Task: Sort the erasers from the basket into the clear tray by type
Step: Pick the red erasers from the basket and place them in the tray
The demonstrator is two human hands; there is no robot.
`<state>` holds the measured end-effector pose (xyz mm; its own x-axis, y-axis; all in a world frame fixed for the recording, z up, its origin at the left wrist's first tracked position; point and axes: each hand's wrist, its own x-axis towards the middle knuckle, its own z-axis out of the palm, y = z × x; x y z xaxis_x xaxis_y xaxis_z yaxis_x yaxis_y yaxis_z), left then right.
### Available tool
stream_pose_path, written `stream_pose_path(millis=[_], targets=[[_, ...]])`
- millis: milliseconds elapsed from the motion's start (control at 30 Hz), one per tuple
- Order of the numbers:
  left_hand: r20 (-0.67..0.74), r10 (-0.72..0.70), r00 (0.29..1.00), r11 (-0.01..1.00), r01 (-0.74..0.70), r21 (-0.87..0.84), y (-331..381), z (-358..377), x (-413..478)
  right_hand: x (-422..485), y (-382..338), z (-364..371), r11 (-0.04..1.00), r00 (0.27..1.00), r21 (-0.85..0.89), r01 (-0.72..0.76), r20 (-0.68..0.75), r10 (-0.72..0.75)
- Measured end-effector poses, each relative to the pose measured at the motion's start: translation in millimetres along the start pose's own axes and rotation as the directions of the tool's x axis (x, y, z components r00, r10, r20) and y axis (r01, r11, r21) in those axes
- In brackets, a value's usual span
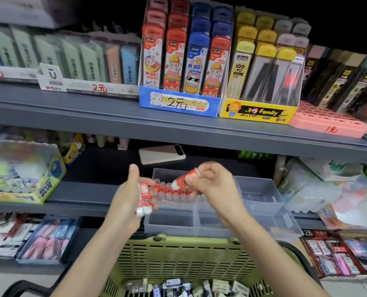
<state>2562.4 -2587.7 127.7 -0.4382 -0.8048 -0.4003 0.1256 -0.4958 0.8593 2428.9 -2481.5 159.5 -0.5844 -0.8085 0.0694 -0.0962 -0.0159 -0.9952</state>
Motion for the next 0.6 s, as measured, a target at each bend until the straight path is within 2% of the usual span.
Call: stream_pose_path(millis=[33,100,200,267,367,433,500,600], targets=[[-0.034,0.003,0.999,0.999,-0.004,-0.051,2,-8,1,8,3,1,0.999,0.999,-0.04,-0.01,-0.049,0.008],[-0.054,-0.012,0.999,0.984,0.002,-0.177,4,-20,0,25,12,8,0.972,0.996,-0.235,0.002,-0.088,-0.023],[-0.014,-0.061,0.998,0.913,0.05,-0.404,3,-29,-3,42,32,24,0.811,0.994,-0.578,0.084,-0.008,-0.109],[0.036,-0.078,0.996,0.853,0.085,-0.515,3,-31,-5,49,43,33,0.703,0.988,-0.696,0.147,0.063,-0.144],[0.092,-0.038,0.995,0.822,0.084,-0.564,0,-37,-5,55,47,37,0.661,0.988,-0.736,0.147,0.14,-0.064],[0.103,-0.014,0.995,0.824,0.07,-0.562,-2,-40,-5,59,43,33,0.707,0.976,-0.699,0.105,0.207,0.06],[0.127,0.011,0.992,0.835,0.061,-0.547,-4,-41,-4,63,36,26,0.787,0.948,-0.616,-0.004,0.249,0.2],[0.149,0.039,0.988,0.834,0.05,-0.549,-7,-45,-1,69,32,23,0.843,0.937,-0.513,-0.162,0.187,0.294]])
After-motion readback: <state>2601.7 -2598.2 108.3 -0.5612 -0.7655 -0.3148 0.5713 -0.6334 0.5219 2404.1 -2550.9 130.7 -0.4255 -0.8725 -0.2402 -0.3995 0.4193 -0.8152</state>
